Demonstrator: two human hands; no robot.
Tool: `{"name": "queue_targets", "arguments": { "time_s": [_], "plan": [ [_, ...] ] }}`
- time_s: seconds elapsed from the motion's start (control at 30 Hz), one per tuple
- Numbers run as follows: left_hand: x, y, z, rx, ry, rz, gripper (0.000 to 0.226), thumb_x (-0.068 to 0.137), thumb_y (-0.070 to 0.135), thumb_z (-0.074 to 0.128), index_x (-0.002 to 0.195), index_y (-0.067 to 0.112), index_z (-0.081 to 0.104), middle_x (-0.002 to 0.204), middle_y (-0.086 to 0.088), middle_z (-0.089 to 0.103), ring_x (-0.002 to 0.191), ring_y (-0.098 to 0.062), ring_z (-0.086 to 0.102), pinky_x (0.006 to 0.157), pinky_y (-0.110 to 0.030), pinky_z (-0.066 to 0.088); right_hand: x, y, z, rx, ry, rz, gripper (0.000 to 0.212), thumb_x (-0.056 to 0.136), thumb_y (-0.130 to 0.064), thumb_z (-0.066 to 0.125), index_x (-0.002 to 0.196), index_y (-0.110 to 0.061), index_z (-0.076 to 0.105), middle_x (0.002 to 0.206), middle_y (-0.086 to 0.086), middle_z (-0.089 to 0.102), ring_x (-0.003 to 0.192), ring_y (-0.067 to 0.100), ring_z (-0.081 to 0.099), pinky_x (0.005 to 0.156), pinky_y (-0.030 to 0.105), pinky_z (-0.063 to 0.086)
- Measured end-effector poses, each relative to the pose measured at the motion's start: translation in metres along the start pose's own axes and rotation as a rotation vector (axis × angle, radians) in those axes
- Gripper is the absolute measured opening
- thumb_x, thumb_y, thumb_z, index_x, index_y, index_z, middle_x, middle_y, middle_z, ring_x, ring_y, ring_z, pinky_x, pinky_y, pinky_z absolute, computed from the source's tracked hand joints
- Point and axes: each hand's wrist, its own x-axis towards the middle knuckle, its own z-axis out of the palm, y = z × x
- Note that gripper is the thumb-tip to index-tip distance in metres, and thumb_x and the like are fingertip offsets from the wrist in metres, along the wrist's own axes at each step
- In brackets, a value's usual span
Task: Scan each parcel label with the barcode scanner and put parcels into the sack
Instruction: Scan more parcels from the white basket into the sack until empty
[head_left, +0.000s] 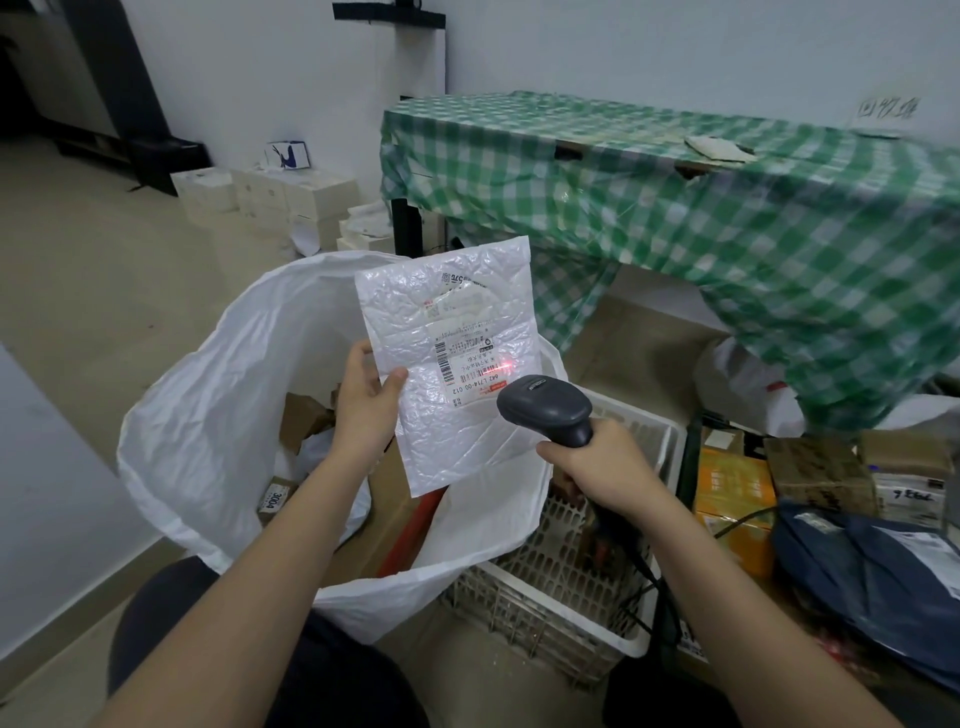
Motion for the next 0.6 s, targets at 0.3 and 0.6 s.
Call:
{"name": "queue_targets", "arguments": {
  "time_s": [0.3, 0.6],
  "plan": [
    [0.006, -0.012, -0.018, 0.045, 0.035, -0.016, 0.028, 0.097, 0.012, 0.052, 0.117, 0.03, 0.044, 0.112, 0.005, 0.065, 0.095, -0.014, 0.067, 0.077, -0.036, 0.056, 0.002, -0.01, 0.01, 0.053, -0.025, -0.008, 0.025, 0.078, -0.02, 0.069, 0.061, -0.013, 0.053, 0.049, -0.001, 0.053, 0.041, 0.009, 0.053, 0.051, 0.024, 0.042],
    [0.029, -0.028, -0.037, 0.824, 0.035, 0.117, 0.064, 0.095, 0.009, 0.055, 0.149, 0.005, 0.022, 0.151, -0.019, 0.028, 0.139, -0.033, 0.026, 0.111, -0.043, 0.027, 0.018, 0.01, 0.022, 0.135, 0.052, 0.081, 0.023, 0.077, -0.02, 0.072, 0.072, -0.002, 0.058, 0.058, 0.009, 0.056, 0.055, 0.021, 0.054, 0.058, 0.033, 0.043]
  ]
}}
